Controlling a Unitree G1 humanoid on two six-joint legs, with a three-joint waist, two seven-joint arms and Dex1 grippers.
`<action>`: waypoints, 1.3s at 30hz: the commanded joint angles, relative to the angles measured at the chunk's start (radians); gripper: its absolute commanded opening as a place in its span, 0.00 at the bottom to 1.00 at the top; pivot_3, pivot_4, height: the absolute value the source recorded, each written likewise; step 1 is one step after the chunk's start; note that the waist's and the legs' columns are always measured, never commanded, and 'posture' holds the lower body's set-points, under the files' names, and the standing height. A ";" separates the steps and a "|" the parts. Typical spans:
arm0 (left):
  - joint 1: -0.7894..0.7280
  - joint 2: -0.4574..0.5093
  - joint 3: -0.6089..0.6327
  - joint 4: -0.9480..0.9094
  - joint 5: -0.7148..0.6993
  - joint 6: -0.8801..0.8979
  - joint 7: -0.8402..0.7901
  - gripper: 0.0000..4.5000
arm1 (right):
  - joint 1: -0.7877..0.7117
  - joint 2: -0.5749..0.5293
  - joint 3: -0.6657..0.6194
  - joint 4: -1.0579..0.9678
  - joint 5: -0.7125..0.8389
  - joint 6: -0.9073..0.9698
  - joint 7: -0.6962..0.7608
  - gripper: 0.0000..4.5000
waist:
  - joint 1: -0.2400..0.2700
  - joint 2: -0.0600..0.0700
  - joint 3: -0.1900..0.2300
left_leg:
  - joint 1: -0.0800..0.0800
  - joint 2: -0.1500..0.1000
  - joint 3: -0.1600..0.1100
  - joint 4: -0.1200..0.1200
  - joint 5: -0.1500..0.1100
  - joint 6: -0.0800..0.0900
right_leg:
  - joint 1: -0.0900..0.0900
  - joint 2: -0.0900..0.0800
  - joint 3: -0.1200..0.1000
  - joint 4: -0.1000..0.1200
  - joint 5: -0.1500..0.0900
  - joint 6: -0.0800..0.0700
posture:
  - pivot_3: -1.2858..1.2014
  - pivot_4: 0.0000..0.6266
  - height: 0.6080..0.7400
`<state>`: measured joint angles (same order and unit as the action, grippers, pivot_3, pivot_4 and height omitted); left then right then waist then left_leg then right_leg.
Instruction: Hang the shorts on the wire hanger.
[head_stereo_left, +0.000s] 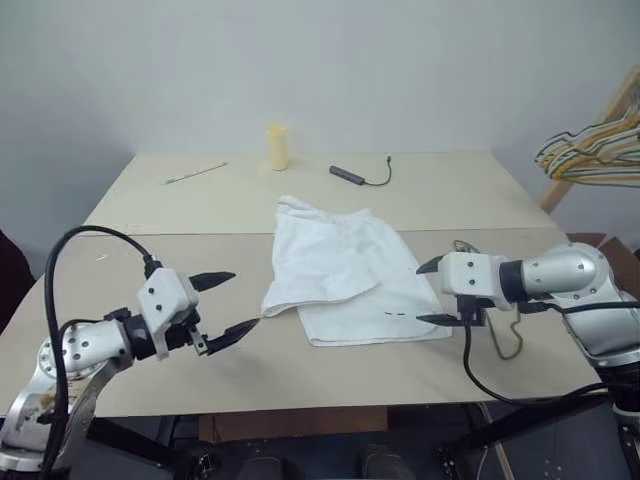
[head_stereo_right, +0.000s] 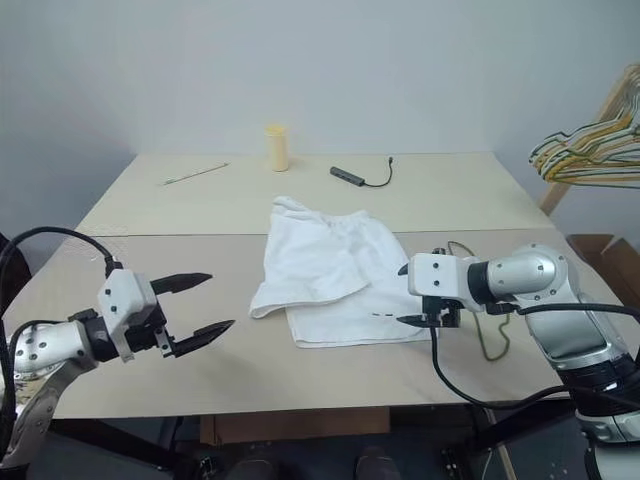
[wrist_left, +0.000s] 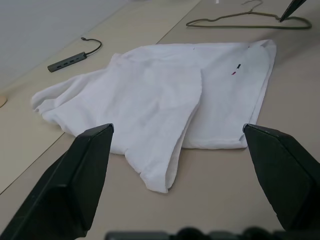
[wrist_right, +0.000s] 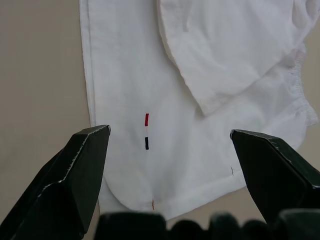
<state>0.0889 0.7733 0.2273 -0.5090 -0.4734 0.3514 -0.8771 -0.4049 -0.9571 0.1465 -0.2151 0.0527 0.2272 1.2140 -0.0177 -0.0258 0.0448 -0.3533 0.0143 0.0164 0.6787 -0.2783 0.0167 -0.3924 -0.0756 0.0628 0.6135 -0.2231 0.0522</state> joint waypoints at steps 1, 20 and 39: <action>-0.026 0.009 0.013 -0.004 -0.036 0.017 -0.014 1.00 | 0.004 -0.020 -0.038 -0.038 0.002 0.006 -0.019 1.00 | -0.003 0.000 0.000 | 0.000 0.000 0.000 0.000 0.000 0.000 | 0.000 0.000 0.000 0.000 0.000 0.000 | 0.51 0.00 1.00; -0.259 -0.159 -0.333 0.100 0.115 0.135 0.104 1.00 | 0.010 0.011 -0.021 -0.067 -0.025 0.065 -0.094 1.00 | 0.001 0.000 0.000 | 0.000 -0.001 0.000 0.001 0.000 0.000 | 0.001 0.000 0.001 0.000 0.001 0.001 | 0.49 0.00 1.00; -0.545 -0.161 -0.677 0.454 0.341 0.096 -0.157 0.96 | 0.035 0.033 0.018 -0.143 -0.061 0.147 -0.161 1.00 | -0.035 0.000 0.000 | 0.000 -0.001 0.000 0.001 0.000 0.000 | 0.001 0.001 0.002 0.000 0.000 0.001 | 0.48 0.00 1.00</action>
<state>-0.4290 0.6169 -0.4409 -0.0823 -0.1541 0.4743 -1.0179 -0.3636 -0.9228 0.1799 -0.3293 0.0007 0.3665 1.0653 -0.0525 -0.0260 0.0445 -0.3537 0.0131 0.0166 0.6798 -0.2783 0.0168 -0.3918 -0.0745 0.0649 0.6129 -0.2226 0.0536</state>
